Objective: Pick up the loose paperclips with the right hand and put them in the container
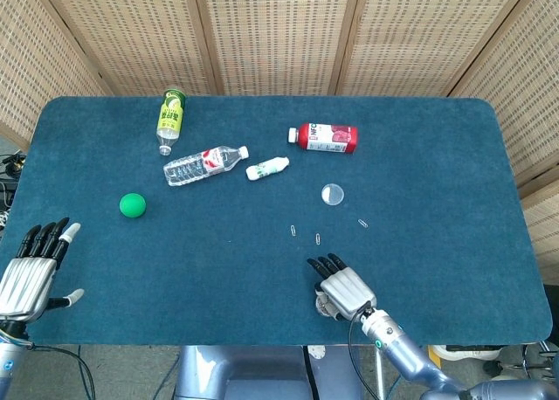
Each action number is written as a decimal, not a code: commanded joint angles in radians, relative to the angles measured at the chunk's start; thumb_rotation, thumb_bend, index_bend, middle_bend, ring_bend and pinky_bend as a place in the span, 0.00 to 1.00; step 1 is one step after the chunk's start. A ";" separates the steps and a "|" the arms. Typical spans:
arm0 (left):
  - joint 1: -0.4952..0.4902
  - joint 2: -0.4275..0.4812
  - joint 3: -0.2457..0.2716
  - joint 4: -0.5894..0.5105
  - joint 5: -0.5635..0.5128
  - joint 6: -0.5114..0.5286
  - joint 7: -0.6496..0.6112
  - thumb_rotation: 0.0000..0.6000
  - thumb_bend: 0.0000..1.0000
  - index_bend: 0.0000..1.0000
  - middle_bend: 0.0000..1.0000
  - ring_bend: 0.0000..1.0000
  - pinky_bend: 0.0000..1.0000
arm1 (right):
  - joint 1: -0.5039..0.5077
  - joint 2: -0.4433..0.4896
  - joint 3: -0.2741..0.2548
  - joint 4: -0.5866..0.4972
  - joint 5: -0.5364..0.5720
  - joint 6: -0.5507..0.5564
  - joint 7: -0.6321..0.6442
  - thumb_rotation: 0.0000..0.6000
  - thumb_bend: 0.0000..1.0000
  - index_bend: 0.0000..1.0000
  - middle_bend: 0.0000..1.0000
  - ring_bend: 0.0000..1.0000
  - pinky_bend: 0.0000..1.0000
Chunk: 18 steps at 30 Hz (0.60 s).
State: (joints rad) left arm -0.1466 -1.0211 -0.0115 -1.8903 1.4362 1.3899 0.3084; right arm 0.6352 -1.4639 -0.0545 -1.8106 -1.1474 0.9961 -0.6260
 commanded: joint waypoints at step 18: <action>0.001 0.000 0.001 0.000 0.002 0.002 0.000 1.00 0.00 0.00 0.00 0.00 0.00 | -0.006 0.013 0.012 -0.017 -0.005 0.016 0.004 1.00 0.32 0.53 0.01 0.00 0.00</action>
State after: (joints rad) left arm -0.1453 -1.0212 -0.0109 -1.8903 1.4383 1.3923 0.3087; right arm 0.6301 -1.4529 -0.0440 -1.8255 -1.1507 1.0099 -0.6234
